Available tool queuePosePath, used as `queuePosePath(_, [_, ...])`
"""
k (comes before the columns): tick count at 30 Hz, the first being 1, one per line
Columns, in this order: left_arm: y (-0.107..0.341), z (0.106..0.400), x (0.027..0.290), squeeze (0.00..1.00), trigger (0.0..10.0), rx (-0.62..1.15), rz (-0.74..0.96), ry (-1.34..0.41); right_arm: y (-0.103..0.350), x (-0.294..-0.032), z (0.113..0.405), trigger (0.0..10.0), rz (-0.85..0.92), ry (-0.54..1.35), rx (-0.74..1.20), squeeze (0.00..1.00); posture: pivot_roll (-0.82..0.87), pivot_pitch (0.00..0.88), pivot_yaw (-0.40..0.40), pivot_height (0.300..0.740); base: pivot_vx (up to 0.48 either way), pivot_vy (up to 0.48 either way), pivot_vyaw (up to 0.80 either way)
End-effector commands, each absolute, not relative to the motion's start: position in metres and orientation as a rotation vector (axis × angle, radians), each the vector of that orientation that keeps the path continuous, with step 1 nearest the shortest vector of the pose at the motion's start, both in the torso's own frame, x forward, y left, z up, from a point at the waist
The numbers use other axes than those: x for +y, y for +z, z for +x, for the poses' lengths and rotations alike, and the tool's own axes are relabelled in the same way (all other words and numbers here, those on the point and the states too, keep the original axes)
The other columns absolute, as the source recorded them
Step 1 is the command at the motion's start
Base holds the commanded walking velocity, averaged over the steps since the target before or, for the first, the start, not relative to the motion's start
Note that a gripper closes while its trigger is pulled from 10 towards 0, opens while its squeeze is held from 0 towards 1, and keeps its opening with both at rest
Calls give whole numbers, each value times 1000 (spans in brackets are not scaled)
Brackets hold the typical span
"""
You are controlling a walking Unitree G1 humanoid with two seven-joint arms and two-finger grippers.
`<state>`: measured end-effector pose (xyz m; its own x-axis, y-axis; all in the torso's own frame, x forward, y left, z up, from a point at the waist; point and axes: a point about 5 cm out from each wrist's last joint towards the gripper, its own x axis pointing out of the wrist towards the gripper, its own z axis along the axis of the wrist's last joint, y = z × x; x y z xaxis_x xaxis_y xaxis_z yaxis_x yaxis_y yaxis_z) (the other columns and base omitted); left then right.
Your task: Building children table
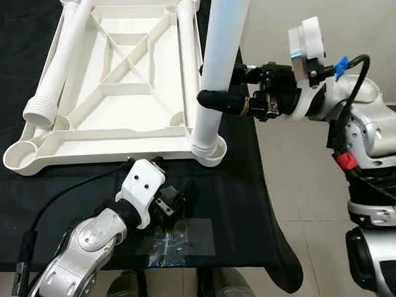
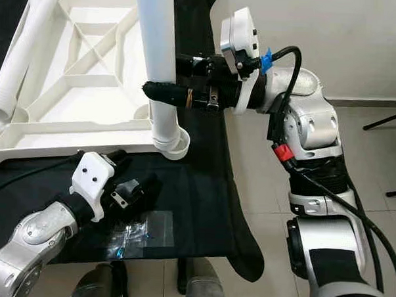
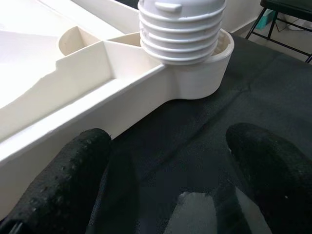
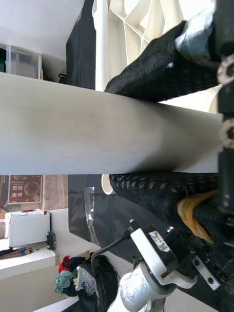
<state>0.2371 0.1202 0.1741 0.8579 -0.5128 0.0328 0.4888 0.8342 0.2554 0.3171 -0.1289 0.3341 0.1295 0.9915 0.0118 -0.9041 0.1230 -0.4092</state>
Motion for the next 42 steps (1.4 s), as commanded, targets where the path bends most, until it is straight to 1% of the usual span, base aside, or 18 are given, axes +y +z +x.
queuePosePath(1, [171, 233, 119, 0, 10000, -90, 242, -542, 312, -138, 322, 10000, -346, 1390, -169, 0, -138, 381, -76, 740, 0, 0, 0])
queuePosePath(12, [171, 233, 118, 0, 10000, -90, 242, -543, 308, -143, 315, 10000, -320, 1416, -156, 0, -138, 384, -74, 740, 0, 0, 0])
queuePosePath(30, [171, 233, 117, 0, 10000, -91, 245, -545, 307, -146, 315, 10000, -331, 1420, -135, 0, -140, 378, -77, 740, 0, 0, 0])
queuePosePath(34, [170, 233, 116, 0, 10000, -92, 246, -546, 299, -140, 315, 10000, -324, 1410, -120, 0, -136, 375, -78, 740, 0, 0, 0])
queuePosePath(37, [170, 232, 116, 0, 10000, -93, 246, -546, 290, -133, 317, 10000, -315, 1369, -93, 0, -137, 374, -79, 740, 0, 0, 0])
queuePosePath(42, [170, 232, 116, 0, 10000, -93, 246, -546, 282, -129, 317, 10000, -310, 1330, -66, 0, -139, 372, -81, 740, 0, 0, 0])
